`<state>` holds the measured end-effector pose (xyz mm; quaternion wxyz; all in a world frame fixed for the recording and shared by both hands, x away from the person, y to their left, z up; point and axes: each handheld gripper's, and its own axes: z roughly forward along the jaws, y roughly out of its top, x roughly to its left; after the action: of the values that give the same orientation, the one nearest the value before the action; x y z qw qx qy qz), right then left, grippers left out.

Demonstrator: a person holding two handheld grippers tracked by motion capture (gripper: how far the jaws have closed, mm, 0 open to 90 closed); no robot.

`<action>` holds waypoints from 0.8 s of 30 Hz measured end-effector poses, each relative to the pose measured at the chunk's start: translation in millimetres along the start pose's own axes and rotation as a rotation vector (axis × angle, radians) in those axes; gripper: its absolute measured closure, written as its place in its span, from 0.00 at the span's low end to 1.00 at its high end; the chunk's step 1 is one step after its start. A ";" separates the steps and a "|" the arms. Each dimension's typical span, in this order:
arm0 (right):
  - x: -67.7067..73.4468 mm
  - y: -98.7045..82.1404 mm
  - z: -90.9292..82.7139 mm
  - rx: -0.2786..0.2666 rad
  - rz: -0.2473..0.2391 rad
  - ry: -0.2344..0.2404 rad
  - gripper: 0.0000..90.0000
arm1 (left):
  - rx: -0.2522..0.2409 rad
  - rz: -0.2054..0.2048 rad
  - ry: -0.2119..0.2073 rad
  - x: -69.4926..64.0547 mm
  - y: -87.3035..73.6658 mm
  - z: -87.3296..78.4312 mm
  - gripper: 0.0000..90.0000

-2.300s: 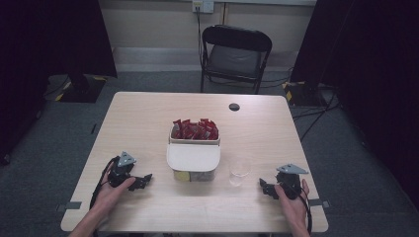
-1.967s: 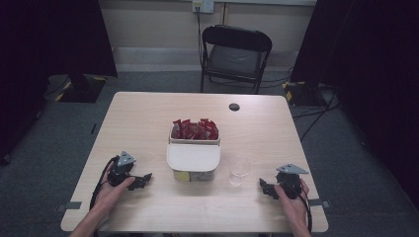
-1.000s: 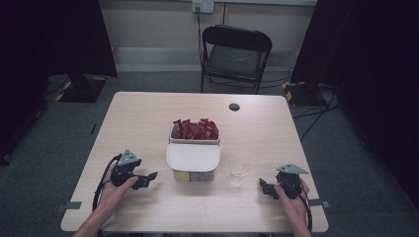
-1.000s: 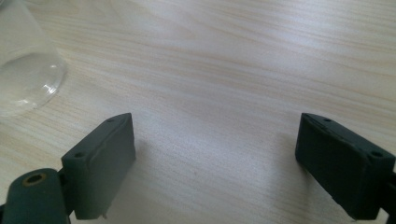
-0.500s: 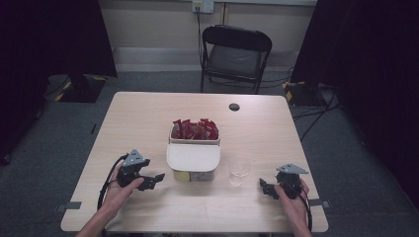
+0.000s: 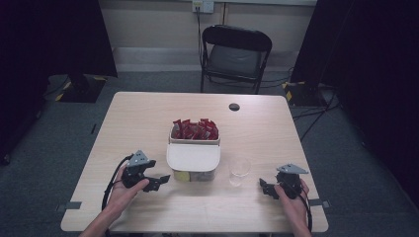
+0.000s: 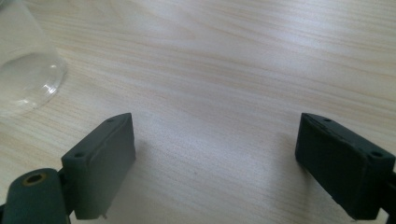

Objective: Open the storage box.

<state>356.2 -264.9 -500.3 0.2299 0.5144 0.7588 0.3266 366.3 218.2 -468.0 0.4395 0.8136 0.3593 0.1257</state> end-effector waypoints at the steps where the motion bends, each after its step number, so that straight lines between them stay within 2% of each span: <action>1: 0.0 0.0 0.0 0.000 0.000 0.000 0.13 | -0.005 -0.001 -0.005 -0.4 0.6 0.3 0.18; 11: 0.0 0.0 0.0 0.000 0.000 0.000 0.13 | -0.009 -0.004 -0.015 -2.6 7.8 3.0 0.18; 18: 0.0 0.0 0.0 0.000 0.000 0.000 0.13 | -0.017 0.020 -0.034 -9.0 18.1 8.1 0.18; 24: 0.0 0.0 0.0 0.000 0.000 0.000 0.13 | -0.032 0.012 -0.041 -10.0 21.6 8.7 0.18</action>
<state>356.2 -264.9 -500.3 0.2299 0.5144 0.7589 0.3266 374.0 198.2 -454.6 0.4591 0.8109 0.3433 0.1175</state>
